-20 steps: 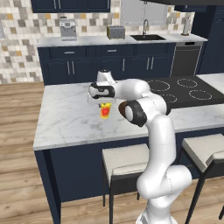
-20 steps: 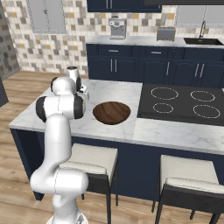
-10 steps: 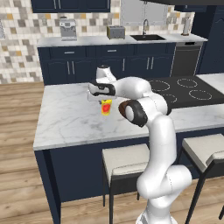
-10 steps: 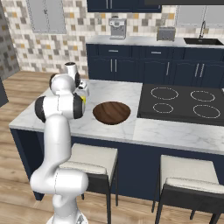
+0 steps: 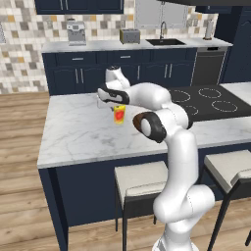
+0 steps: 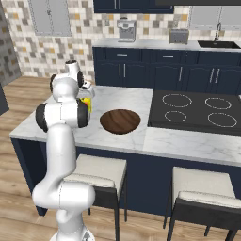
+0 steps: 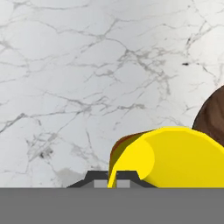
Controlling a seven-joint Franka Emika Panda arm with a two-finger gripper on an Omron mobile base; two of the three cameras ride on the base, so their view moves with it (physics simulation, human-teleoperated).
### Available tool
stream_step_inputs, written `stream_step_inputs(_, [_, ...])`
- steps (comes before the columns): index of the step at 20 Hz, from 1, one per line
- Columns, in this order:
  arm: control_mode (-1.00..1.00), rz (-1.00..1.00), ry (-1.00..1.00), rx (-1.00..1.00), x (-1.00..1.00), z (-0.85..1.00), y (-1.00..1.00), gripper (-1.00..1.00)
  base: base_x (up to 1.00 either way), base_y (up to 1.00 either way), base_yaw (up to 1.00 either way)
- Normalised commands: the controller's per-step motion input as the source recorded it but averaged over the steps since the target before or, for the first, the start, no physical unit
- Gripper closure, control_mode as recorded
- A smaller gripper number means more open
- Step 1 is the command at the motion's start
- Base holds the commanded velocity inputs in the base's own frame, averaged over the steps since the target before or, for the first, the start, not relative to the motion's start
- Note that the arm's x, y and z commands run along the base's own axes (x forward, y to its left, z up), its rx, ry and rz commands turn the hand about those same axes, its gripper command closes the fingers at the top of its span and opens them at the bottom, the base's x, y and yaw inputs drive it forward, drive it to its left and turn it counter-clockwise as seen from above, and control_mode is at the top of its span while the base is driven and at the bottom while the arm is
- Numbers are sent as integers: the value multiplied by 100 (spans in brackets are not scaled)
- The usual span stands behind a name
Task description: Place the cup inside the bowl on the dining table and move the bowl to any counter.
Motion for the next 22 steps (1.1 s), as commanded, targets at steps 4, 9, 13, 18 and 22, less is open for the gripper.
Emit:
stream_step_inputs(4, [-100, 0, -1, -2, -10, 28, -1, 100, 0, 0, 0])
stream_step_inputs(9, [-100, 0, -1, -1, -13, 18, -10, 100, 0, 0, 0])
stream_step_inputs(13, [-100, 0, 0, 0, -1, 0, -32, 100, 0, 0, 0])
stream_step_inputs(18, [-100, 0, -1, 0, 0, 0, -45, 100, 0, 0, 0])
stream_step_inputs(22, [-100, 0, -3, 0, -1, 0, -43, 100, 0, 0, 0])
